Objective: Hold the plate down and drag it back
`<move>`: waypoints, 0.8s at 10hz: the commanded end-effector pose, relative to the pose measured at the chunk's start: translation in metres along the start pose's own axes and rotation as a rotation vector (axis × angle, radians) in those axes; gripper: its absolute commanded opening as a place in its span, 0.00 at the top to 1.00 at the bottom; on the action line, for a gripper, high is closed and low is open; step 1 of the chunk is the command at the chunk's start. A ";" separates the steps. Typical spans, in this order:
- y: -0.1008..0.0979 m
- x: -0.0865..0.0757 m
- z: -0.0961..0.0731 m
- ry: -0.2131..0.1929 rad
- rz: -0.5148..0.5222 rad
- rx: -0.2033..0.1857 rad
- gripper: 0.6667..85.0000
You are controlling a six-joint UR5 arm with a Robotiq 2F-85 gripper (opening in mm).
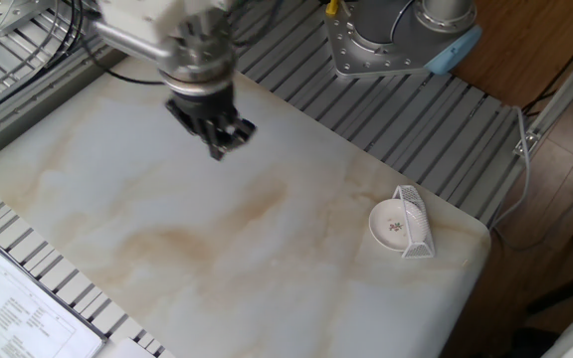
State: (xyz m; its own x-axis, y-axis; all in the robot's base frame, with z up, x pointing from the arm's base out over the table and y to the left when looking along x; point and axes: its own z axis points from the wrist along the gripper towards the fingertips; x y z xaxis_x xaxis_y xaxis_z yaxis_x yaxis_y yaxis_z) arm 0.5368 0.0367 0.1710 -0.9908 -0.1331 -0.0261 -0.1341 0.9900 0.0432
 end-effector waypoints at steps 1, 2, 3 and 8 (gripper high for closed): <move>0.020 0.003 0.015 -0.030 0.037 0.000 0.85; 0.027 0.006 0.015 -0.021 -0.030 -0.028 0.84; 0.026 0.009 0.015 -0.011 -0.122 -0.023 0.84; 0.089 0.036 0.044 -0.043 -0.004 -0.089 0.62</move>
State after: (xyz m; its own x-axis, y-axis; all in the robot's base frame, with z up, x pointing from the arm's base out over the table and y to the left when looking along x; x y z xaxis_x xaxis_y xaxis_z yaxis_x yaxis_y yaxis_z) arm 0.5035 0.0967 0.1450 -0.9826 -0.1802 -0.0458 -0.1845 0.9754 0.1209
